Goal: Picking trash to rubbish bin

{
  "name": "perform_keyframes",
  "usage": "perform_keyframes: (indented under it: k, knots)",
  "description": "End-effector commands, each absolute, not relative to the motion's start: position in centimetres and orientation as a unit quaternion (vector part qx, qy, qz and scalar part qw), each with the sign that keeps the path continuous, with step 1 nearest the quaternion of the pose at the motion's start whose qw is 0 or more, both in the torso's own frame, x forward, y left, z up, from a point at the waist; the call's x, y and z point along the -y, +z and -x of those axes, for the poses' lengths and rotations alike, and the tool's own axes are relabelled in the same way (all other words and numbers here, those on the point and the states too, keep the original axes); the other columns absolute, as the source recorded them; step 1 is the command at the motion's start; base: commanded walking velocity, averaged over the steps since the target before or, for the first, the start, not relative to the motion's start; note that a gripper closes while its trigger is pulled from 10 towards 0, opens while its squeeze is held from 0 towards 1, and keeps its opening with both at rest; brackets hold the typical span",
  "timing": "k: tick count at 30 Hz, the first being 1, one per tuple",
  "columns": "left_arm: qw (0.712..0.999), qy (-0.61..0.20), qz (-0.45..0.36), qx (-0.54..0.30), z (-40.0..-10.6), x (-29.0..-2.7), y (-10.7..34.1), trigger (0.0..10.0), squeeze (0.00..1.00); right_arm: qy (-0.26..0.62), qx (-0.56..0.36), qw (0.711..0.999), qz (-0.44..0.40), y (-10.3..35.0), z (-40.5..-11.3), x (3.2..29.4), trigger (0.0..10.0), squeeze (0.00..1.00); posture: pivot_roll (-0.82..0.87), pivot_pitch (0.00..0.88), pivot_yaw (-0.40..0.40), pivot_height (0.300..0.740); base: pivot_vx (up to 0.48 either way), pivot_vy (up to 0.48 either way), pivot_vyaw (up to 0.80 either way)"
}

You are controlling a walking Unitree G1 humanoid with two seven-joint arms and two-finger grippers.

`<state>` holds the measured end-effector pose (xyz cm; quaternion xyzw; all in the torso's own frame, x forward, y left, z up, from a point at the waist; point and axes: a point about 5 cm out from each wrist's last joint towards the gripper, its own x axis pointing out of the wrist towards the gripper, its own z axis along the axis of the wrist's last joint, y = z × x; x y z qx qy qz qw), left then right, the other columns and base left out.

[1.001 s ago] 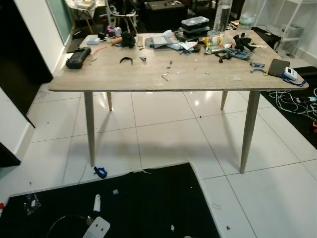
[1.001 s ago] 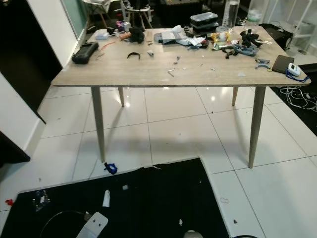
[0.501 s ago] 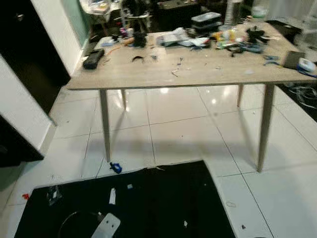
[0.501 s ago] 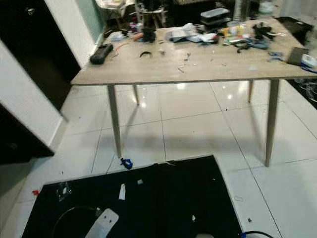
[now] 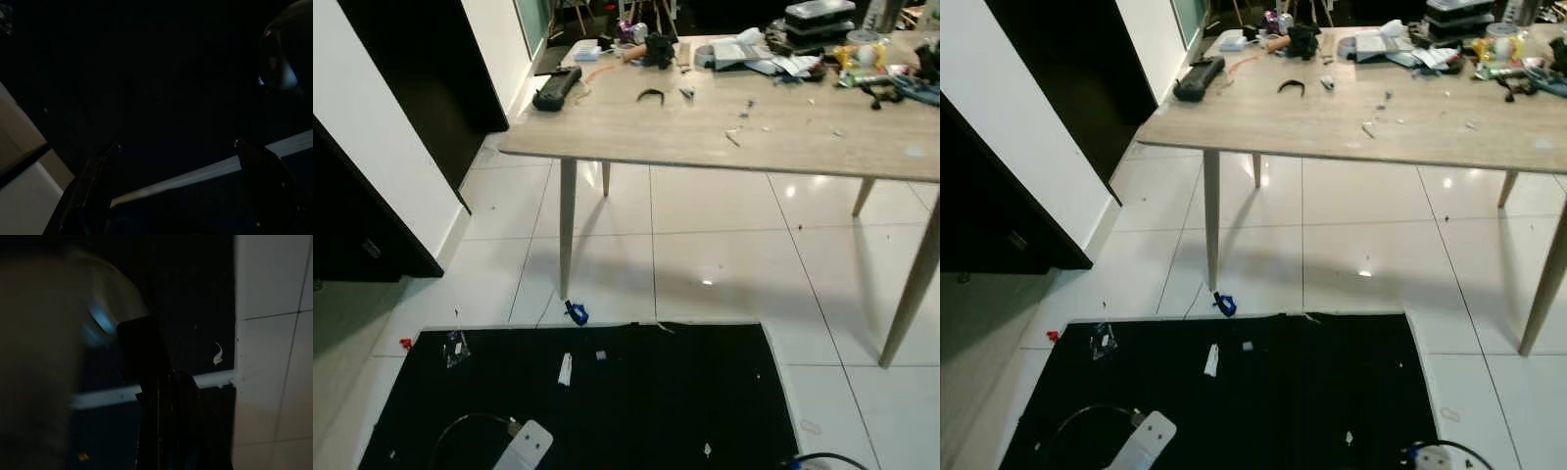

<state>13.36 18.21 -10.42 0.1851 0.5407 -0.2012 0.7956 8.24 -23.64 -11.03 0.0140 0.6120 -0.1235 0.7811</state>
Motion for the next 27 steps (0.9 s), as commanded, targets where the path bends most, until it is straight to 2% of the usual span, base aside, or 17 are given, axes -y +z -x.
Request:
perform_keyframes:
  k: [1, 11, 14, 17, 21, 24, 26, 27]
  knots:
    - [0.787, -0.209, -0.195, -0.546, -12.6, -18.4, -10.6, 10.0, 0.0, -0.105, -0.631, 0.768, 0.013, -11.2, -7.4, 23.5, 10.0, 0.0, -0.08, 0.025, 0.111, 0.74, 0.0, 0.0, 0.74]
    - [0.785, -0.224, -0.202, -0.541, -12.9, -17.9, -10.6, 10.0, 0.0, -0.075, -0.637, 0.765, 0.055, -11.2, -7.3, 23.6, 10.0, 0.0, -0.1, 0.0, 0.081, 0.74, 0.0, 0.0, 0.74]
    - [0.795, -0.219, -0.19, -0.533, -13.4, -16.6, -10.6, 10.0, 0.0, -0.058, -0.645, 0.756, 0.095, -11.0, -7.1, 24.6, 10.0, 0.0, -0.11, 0.0, 0.069, 0.74, 0.0, 0.0, 0.74]
    - [0.801, -0.21, -0.181, -0.53, -13.7, -16.5, -10.5, 10.0, 0.0, -0.063, -0.635, 0.764, 0.097, -10.8, -7.8, 25.0, 10.0, 0.0, -0.08, 0.0, 0.084, 0.74, 0.0, 0.0, 0.74]
    - [0.798, -0.21, -0.198, -0.529, -13.8, -17.7, -10.3, 10.0, 0.0, -0.057, -0.628, 0.772, 0.088, -10.9, -8.8, 23.9, 10.0, 0.0, -0.06, 0.0, 0.092, 0.74, 0.0, 0.0, 0.74]
    - [0.791, -0.212, -0.22, -0.53, -14.1, -19.6, -10.0, 10.0, 0.0, -0.048, -0.624, 0.777, 0.07, -11.2, -9.4, 22.0, 10.0, 0.0, -0.1, 0.0, 0.136, 0.74, 0.0, 0.0, 0.74]
    - [0.791, -0.213, -0.223, -0.529, -14.2, -19.8, -9.9, 10.0, 0.0, -0.047, -0.625, 0.776, 0.069, -11.2, -9.4, 21.9, 10.0, 0.0, -0.13, 0.0, 0.119, 0.74, 0.0, 0.0, 0.74]
    - [0.795, -0.204, -0.219, -0.527, -14.5, -19.9, -9.8, 10.0, 0.0, -0.044, -0.624, 0.777, 0.076, -11.1, -9.5, 22.3, 10.0, 0.0, -0.09, 0.0, 0.085, 0.74, 0.0, 0.0, 0.74]
